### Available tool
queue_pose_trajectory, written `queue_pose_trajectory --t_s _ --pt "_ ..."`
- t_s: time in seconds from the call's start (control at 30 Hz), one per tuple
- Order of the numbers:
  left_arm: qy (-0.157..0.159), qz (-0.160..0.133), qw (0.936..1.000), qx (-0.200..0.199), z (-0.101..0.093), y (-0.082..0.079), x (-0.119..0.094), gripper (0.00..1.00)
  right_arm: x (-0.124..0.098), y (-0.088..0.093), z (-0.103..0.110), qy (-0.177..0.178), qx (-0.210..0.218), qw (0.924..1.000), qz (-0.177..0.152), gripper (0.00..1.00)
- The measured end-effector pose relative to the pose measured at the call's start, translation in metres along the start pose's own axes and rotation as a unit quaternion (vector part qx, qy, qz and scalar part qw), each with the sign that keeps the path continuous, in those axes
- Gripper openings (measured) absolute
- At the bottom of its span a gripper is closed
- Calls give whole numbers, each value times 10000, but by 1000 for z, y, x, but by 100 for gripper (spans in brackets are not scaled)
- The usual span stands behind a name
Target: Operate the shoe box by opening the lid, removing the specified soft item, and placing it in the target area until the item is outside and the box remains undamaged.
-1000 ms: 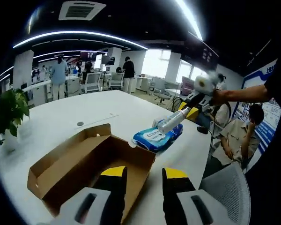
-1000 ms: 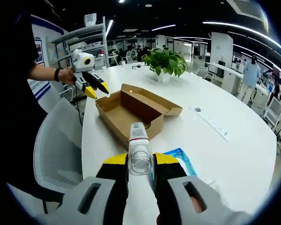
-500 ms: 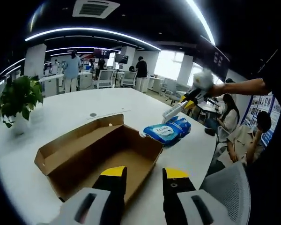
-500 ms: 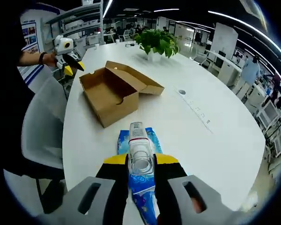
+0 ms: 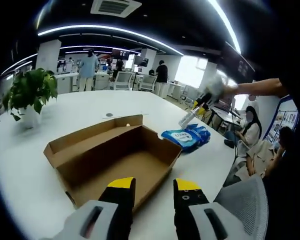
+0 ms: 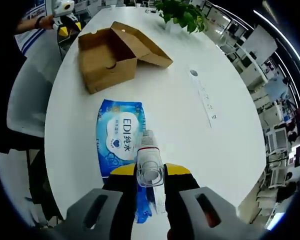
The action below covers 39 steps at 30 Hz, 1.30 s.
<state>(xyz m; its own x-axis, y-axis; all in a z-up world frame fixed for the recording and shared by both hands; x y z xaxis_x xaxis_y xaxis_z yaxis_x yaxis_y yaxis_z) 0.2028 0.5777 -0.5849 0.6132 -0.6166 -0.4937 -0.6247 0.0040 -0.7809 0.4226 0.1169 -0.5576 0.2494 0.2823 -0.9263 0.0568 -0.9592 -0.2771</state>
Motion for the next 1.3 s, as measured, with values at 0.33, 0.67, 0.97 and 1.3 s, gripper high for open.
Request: queue_pose_trajectory --t_s 0.33,0.67,0.97,1.3 --pt "-155 0 9998 -114 8 4 -10 30 20 -6 -17 -194 -737 9941 774 17" --pt "-239 13 9996 -136 12 7 -14 30 43 -7 -17 -485 -1184 9813 1440 17" --pt "-251 68 9996 -111 15 7 -13 30 54 -15 -12 -723 -1537 9692 1785 17" --pt "-178 85 9998 -86 14 6 -8 30 58 -27 -13 -823 -1533 9627 2074 17"
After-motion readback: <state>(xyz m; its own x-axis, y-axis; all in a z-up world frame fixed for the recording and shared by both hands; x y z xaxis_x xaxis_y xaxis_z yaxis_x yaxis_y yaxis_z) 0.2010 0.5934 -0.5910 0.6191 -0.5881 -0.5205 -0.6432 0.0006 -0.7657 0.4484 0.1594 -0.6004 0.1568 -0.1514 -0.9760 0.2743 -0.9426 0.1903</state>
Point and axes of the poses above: the point that each gripper's makers call its tool centre point, and the gripper's own axes: x roughly forward along the fingers, z roughly to its left, y roughly out of its underside, the point moved 10 cm from there along -x, roughly backward along the fingers, and after that the axes turned 8 degrees about -x, right-handed, at the moved point
